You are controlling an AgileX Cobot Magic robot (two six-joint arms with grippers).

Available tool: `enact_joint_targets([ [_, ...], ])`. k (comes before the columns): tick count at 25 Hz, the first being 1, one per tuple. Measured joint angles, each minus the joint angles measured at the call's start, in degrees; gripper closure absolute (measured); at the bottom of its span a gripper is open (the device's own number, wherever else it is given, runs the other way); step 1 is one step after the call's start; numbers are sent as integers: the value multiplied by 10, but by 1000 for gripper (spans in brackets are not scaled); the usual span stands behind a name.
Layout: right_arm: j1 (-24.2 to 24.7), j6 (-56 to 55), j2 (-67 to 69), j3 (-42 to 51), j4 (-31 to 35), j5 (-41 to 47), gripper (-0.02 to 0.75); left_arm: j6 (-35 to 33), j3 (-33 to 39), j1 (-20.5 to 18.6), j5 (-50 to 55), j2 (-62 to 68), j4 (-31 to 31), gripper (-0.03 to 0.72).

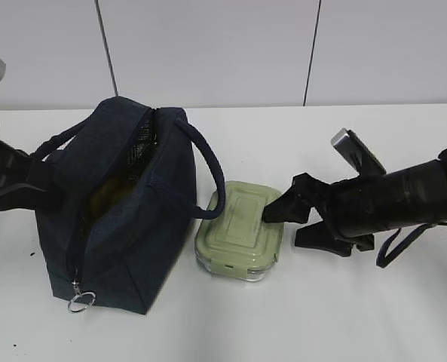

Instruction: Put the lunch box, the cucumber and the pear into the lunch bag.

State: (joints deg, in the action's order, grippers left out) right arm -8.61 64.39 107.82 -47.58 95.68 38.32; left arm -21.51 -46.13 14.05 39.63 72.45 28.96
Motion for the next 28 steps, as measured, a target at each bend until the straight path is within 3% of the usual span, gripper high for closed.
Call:
enact_joint_targets([
  [4,0,44,35,0,56,48,141,0,0,0,1,0,0,704],
  [9,0,63,63,0,69,69,156,0,0,0,3,0,0,704],
  [10,0,64,69,0,70,72,179,0,0,0,3,0,0,704],
  [12,0,64,70,-1,77,84,319,0,0,0,4,0,0,704],
  [14,0,64,70,-2,79,87,394,0,0,0,4,0,0,704],
  [20,8,64,50,-2,71,68,396,0,0,0,4,0,0,704],
  [28,61,71,-83,0,45,43,397,0,0,0,5,0,0,704],
])
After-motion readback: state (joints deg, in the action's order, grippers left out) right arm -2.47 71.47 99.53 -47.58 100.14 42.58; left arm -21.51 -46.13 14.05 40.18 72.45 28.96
